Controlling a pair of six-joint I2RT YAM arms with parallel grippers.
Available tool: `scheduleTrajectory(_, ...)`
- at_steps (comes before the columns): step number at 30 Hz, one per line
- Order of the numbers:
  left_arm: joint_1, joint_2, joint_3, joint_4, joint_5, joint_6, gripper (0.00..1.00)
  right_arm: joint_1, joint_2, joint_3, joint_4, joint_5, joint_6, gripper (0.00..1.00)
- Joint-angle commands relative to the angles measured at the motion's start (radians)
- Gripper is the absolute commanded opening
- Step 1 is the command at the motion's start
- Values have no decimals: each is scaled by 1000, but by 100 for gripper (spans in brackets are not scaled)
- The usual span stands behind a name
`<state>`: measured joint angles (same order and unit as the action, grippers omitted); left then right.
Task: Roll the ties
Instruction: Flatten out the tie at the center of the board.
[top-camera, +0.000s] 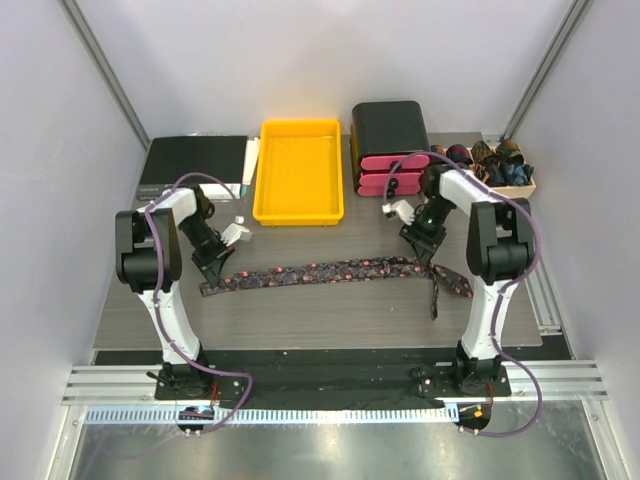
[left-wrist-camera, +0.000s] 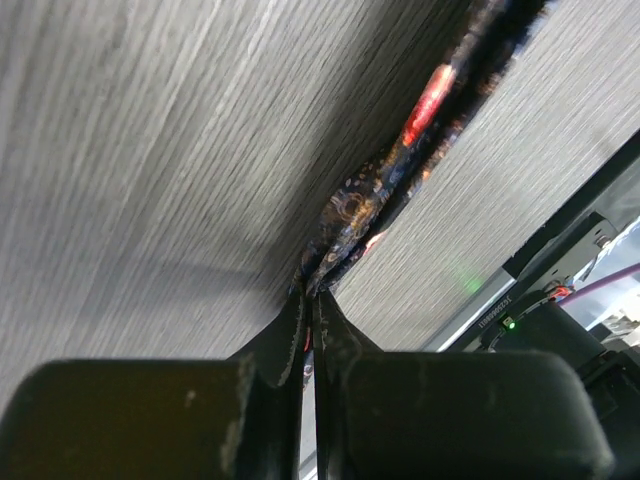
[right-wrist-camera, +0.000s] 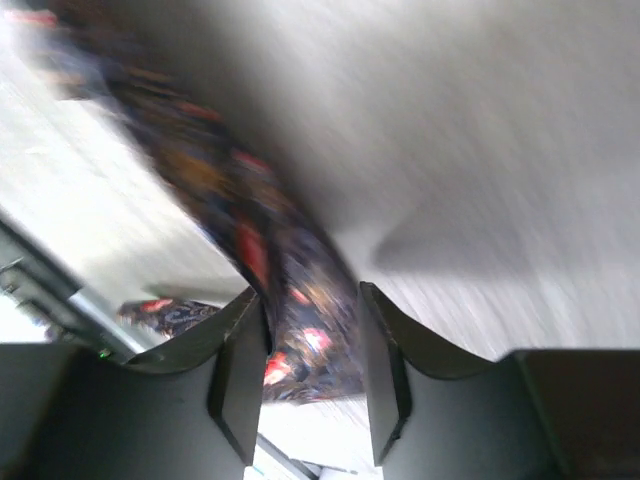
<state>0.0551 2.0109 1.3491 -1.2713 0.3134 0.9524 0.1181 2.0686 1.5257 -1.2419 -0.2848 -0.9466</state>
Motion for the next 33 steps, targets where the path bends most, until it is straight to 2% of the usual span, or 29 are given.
scheduleTrajectory(1,12,-27,-31,27,-24,-32,4,-63,-214,-71,104,120,118,50)
scheduleTrajectory(4,12,-32,-41,35,12,-43,6,-61,-343,-184,182,153,176,60)
scheduleTrajectory(10,12,-38,-53,52,15,-50,14,-54,-418,-330,332,257,236,59)
scheduleTrajectory(14,14,-46,-57,65,-5,-49,23,-55,-363,-316,449,338,250,46)
scheduleTrajectory(18,14,-72,-73,99,-14,-50,31,-67,-243,-219,466,363,261,31)
scheduleTrajectory(19,15,-75,-73,108,-14,-50,31,-81,-216,-187,461,360,261,19)
scheduleTrajectory(20,15,-77,-68,109,-13,-52,30,-89,-175,-174,443,352,258,11)
scheduleTrajectory(22,17,-87,-65,109,-5,-47,26,-104,-133,-127,369,299,214,1)
scheduleTrajectory(23,18,-92,-68,109,-4,-41,26,-132,-110,-118,287,262,198,1)
scheduleTrajectory(26,19,-97,-79,107,-10,-27,26,-152,-99,-125,112,178,106,1)
scheduleTrajectory(29,19,-93,-80,113,-7,-23,26,-152,-113,-186,49,159,58,1)
scheduleTrajectory(32,19,-92,-76,118,7,-32,29,-161,-122,-185,96,193,117,29)
scheduleTrajectory(33,19,-92,-73,116,12,-33,31,-169,-125,-147,107,200,133,48)
